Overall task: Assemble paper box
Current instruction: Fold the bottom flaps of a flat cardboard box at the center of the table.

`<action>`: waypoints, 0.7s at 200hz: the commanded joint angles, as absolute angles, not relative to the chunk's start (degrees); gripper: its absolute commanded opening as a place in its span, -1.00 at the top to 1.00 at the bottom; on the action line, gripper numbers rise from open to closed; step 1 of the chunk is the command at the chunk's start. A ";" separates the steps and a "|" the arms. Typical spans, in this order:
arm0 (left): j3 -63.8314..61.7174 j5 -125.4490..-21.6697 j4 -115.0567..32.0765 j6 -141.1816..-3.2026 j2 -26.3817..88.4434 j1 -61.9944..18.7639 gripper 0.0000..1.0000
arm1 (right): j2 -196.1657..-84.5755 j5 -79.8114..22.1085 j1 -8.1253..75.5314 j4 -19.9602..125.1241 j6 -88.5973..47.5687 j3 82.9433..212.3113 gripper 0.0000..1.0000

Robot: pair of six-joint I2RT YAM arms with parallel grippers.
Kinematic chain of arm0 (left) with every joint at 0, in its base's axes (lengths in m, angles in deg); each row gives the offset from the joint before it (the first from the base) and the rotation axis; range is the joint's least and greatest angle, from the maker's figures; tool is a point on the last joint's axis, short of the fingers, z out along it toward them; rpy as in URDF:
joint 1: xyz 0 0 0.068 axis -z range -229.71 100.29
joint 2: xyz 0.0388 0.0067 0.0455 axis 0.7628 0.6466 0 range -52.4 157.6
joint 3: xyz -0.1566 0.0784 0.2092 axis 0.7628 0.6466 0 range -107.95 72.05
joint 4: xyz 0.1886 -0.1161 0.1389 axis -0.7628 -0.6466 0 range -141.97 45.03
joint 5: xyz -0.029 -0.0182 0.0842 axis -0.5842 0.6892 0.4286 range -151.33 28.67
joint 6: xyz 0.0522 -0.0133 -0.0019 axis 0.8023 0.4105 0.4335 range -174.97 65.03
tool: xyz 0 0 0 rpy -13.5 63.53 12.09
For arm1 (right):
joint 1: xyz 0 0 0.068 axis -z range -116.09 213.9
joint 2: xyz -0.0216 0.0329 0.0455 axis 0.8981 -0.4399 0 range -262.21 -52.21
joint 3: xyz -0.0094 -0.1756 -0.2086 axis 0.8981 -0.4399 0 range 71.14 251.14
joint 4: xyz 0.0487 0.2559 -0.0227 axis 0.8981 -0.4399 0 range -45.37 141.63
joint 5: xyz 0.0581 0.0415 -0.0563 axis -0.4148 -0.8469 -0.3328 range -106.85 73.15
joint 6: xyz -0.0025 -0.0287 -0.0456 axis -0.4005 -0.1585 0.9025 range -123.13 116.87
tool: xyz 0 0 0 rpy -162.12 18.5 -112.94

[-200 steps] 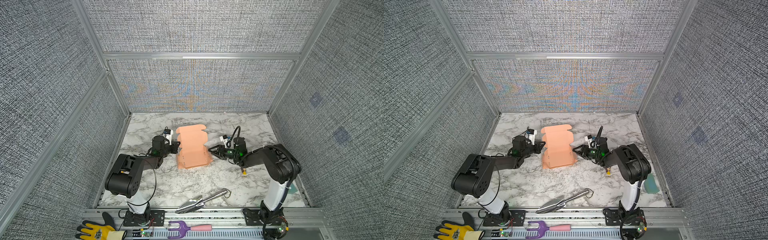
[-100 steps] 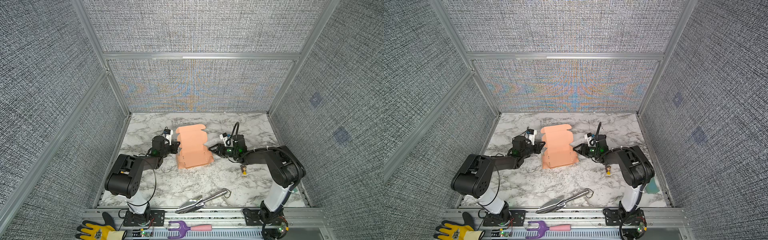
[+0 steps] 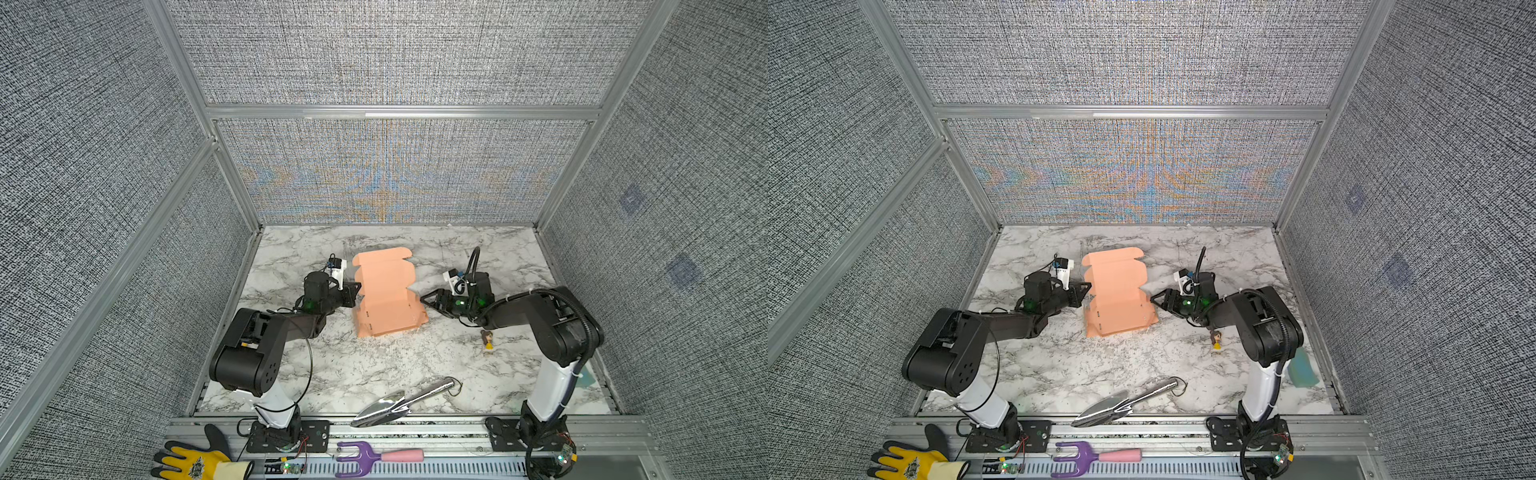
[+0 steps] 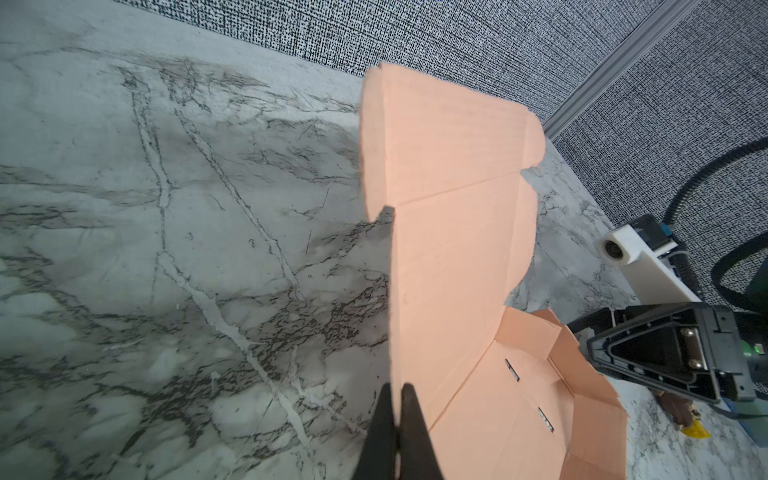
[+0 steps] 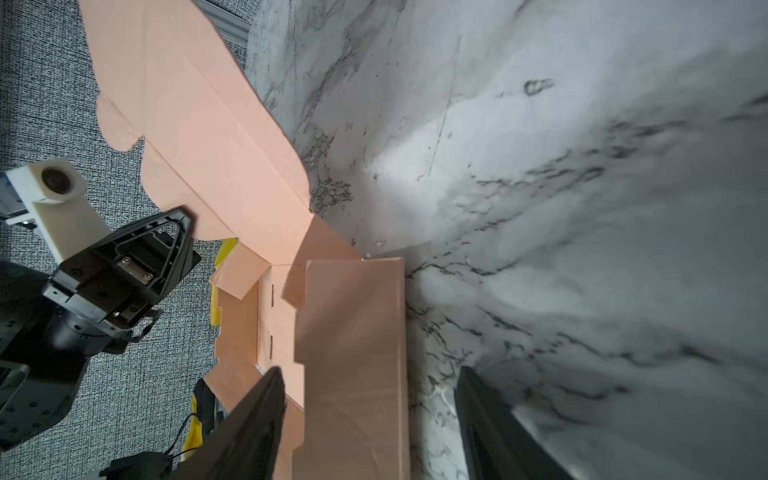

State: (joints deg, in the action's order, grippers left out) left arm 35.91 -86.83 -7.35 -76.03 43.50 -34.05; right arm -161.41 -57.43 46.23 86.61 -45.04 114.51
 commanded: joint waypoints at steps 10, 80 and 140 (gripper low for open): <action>35.95 -87.51 -4.98 -75.80 43.51 -33.98 1.00 | -162.14 -59.11 45.48 93.52 -50.49 113.28 -0.37; 36.98 -87.52 -3.60 -76.03 43.14 -33.98 1.00 | -159.10 -60.84 43.92 99.20 -57.26 112.39 -0.36; 39.27 -86.73 0.30 -74.87 41.04 -33.12 1.00 | -156.81 -57.95 41.67 92.90 -54.16 112.73 -0.33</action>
